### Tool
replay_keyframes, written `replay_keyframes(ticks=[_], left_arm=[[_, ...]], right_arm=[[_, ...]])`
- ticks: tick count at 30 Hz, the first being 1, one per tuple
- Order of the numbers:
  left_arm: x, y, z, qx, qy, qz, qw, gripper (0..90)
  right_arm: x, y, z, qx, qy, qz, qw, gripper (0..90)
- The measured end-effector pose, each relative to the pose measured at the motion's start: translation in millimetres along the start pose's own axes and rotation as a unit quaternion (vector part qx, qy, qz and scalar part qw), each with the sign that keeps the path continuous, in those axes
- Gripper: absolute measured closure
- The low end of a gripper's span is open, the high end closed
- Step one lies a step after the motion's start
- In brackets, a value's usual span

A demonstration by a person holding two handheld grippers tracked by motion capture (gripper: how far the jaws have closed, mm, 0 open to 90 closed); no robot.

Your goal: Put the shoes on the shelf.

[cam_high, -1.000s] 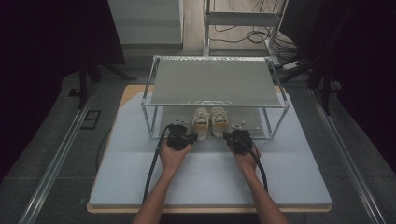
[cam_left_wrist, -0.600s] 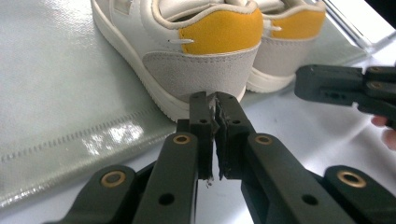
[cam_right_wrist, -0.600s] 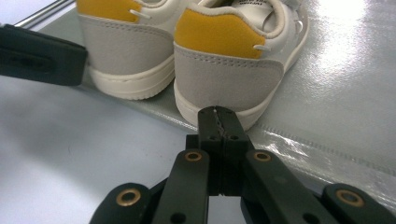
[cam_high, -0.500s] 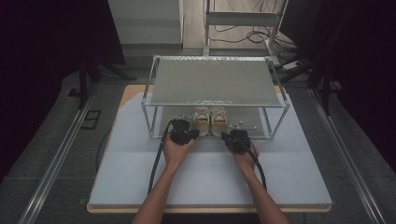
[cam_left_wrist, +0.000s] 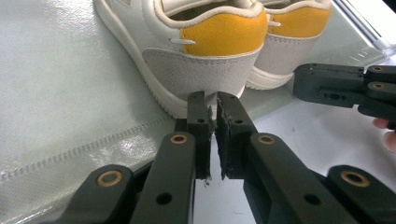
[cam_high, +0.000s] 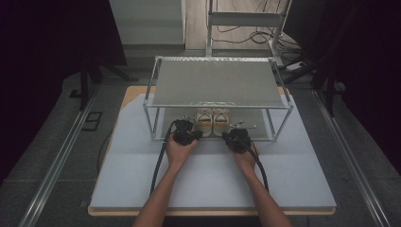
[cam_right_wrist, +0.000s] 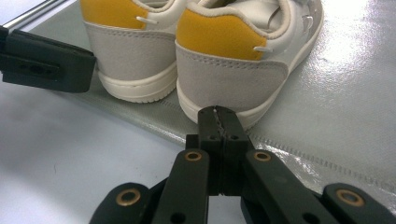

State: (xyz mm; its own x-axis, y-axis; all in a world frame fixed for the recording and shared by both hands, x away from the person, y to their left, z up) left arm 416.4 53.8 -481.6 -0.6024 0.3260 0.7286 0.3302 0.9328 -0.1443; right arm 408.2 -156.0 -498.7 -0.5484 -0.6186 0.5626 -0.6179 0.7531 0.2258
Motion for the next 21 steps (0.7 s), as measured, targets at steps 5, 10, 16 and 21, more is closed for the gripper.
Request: replay_keyframes(ticks=[5,10,16,21], left_arm=[[7.5,2.1,0.1,-0.021,-0.03,-0.002,0.9993,74.7],[25.7,1.2,8.5,-0.004,-0.041,-0.004,0.9991,62.6],[47.7,4.0,29.7,0.002,-0.052,-0.008,0.9986,54.3],[64.6,8.0,49.4,-0.001,-0.062,-0.007,0.998,51.5]], right_arm=[[7.5,1.4,1.8,0.003,-0.006,-0.004,1.0,87.7],[26.7,5.7,5.1,0.017,-0.02,-0.011,0.9996,79.6],[46.5,12.4,12.1,0.037,-0.024,-0.021,0.9988,67.2],[59.3,17.6,21.2,0.043,-0.026,-0.034,0.9982,60.6]])
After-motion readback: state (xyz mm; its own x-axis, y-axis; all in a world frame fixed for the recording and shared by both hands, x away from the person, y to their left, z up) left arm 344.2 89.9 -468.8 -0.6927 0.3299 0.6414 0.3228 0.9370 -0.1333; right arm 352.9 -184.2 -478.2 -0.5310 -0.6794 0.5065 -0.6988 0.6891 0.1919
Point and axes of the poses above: each handheld gripper's, and its own axes: x roughly backward along the jaws, z roughly out of its underside, y roughly to its left, the point moved 1 cm from there along -x, roughly forward along the jaws, and after that the axes turned 13 degrees about -z, right-handed, at the moved point
